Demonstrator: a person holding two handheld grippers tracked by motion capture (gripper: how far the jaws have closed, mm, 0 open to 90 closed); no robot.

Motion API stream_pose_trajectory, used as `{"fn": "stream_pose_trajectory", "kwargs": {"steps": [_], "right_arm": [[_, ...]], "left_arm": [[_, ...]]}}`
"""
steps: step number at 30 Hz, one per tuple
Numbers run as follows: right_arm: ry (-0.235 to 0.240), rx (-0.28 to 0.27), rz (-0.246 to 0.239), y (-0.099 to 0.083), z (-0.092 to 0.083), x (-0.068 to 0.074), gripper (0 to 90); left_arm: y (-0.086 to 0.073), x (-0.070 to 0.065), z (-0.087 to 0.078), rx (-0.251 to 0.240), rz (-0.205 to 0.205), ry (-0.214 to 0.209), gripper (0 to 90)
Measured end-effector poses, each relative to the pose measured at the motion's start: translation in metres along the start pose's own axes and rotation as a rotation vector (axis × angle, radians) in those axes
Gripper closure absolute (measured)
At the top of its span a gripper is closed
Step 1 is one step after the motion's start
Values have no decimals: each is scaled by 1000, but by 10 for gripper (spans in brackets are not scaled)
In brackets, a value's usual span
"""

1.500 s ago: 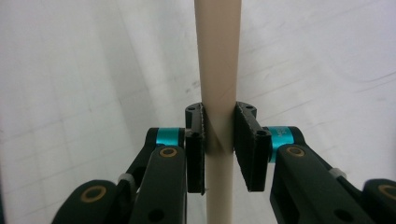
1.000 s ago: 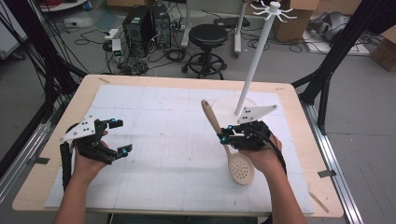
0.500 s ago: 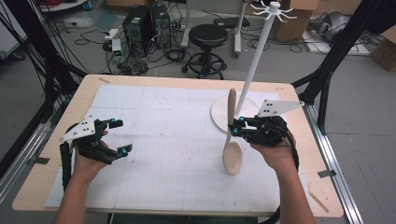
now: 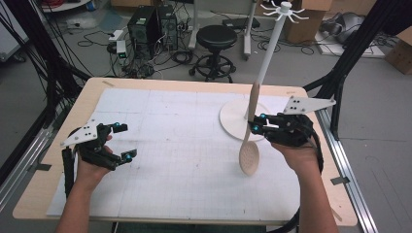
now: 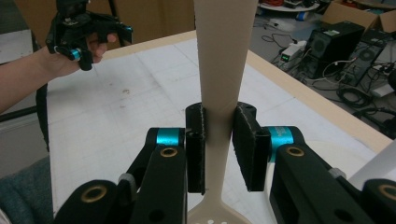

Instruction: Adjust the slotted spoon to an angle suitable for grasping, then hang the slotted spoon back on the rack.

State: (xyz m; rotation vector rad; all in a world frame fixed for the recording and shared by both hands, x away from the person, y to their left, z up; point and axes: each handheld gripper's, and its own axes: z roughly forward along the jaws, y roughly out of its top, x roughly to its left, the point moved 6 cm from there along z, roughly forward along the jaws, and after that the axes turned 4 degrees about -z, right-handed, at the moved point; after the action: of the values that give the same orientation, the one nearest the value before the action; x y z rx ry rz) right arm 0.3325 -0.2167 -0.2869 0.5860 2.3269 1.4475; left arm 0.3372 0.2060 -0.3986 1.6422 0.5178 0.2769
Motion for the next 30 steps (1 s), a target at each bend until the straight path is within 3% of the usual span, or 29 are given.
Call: {"fn": "stream_pose_trajectory", "kwargs": {"steps": [30], "right_arm": [[-46,0,5,5,-13,-13,752]], "left_arm": [[1,-2,-1,5,3,6,18]]}}
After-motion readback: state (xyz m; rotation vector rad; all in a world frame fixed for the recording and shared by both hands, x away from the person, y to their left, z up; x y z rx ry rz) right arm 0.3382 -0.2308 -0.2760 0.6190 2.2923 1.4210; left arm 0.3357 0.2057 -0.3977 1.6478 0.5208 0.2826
